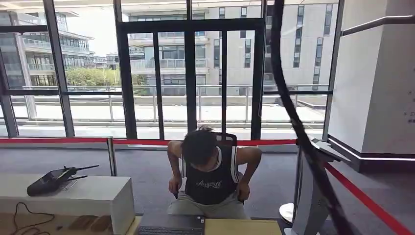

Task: Pass the card to the sensor for recognition and then transmit it.

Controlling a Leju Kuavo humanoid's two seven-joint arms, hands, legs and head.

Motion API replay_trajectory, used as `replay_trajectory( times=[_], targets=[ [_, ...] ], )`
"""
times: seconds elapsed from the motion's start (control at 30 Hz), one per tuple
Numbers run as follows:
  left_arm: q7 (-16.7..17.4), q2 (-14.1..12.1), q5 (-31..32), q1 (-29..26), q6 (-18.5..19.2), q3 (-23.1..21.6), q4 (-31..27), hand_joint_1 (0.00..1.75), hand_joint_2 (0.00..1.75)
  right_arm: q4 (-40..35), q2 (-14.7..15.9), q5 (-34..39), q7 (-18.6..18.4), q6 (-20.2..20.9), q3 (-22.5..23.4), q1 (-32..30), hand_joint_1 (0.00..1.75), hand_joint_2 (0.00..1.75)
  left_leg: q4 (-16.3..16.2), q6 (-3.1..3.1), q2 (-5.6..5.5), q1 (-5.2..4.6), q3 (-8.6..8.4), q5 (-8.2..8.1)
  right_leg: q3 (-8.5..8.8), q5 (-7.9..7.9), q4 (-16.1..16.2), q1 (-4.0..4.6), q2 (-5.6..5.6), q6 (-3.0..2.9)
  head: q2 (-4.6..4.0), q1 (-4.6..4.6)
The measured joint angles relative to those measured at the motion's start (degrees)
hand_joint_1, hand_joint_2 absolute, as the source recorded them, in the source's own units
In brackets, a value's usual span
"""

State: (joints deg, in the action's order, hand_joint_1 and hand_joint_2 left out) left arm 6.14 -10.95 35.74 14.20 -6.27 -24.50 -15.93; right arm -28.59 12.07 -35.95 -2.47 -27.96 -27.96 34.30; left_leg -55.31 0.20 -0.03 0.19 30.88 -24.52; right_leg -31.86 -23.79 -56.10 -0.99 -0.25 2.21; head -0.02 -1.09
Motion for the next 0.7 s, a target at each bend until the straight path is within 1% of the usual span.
replay_trajectory(
  times=[0.4, 0.5, 0.7],
  targets=[
    [0.35, -0.37, -0.55, -0.38, -0.48, 1.03, 0.02, 0.00, 0.00, 0.33, -0.09, 0.11, -0.35, 0.57, -0.02, -0.41, 1.75, 1.75, 0.00, -0.01, 0.00, 0.00, -0.06, 0.01, 0.05, 0.02, 0.01, 0.00, 0.00, -0.02, 0.00, -0.02],
    [0.35, -0.44, -0.63, -0.53, -0.50, 1.31, 0.02, 0.00, 0.00, 0.26, -0.09, -0.07, -0.24, -0.35, -0.02, -0.36, 1.75, 1.75, 0.00, -0.01, 0.00, 0.00, -0.06, 0.01, 0.06, 0.02, 0.01, 0.00, 0.00, -0.02, 0.00, -0.02],
    [0.26, -0.46, -0.83, -0.54, -0.52, 1.97, 0.07, 0.00, 0.00, -1.49, 0.35, -1.05, -0.72, -3.59, -0.13, 1.21, 1.75, 1.75, -0.01, -0.03, 0.01, -0.01, 0.00, 0.05, 0.00, 0.07, -0.01, -0.01, 0.00, -0.03, 0.00, -0.05]
  ],
)
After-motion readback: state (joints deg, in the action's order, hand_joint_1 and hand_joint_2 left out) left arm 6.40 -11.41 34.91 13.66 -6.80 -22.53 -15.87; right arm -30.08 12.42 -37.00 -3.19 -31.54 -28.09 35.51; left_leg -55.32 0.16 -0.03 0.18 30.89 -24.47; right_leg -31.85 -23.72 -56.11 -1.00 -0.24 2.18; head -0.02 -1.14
